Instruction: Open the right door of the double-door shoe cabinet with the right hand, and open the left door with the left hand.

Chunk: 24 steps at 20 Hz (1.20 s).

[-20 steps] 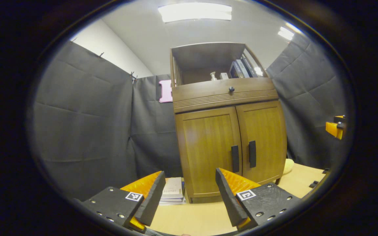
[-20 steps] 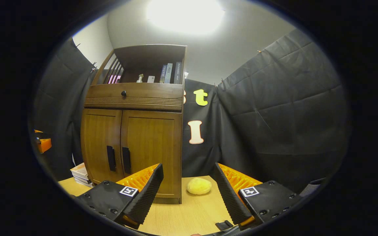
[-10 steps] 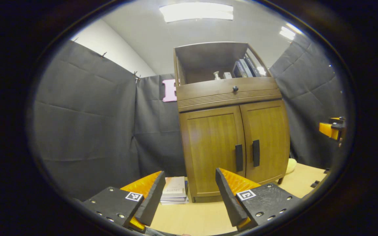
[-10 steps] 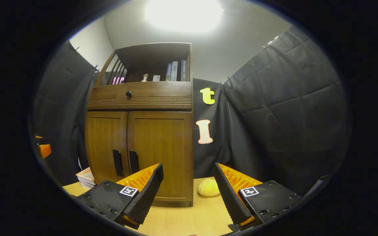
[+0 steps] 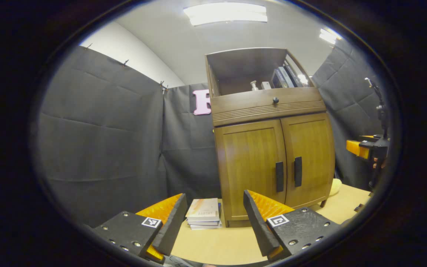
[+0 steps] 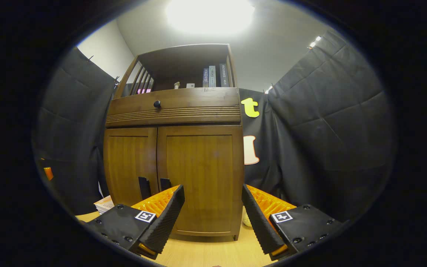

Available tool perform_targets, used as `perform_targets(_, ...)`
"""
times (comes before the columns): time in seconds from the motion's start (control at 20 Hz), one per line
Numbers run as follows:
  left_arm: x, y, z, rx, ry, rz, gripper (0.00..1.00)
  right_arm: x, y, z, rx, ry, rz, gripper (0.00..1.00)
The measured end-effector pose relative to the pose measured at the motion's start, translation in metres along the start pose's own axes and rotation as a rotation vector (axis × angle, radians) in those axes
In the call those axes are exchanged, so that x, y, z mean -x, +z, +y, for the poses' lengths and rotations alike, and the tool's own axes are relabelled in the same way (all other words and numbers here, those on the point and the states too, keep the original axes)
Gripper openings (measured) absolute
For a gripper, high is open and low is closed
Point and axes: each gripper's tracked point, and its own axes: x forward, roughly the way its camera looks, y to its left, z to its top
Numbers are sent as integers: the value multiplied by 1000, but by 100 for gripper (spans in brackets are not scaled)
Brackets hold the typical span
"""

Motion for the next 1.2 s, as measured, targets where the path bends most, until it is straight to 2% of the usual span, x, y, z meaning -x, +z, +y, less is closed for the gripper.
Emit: perform_targets(1.2,50,5,82,-72,259,39,89,-136,-87,111,-17,170,111,98)
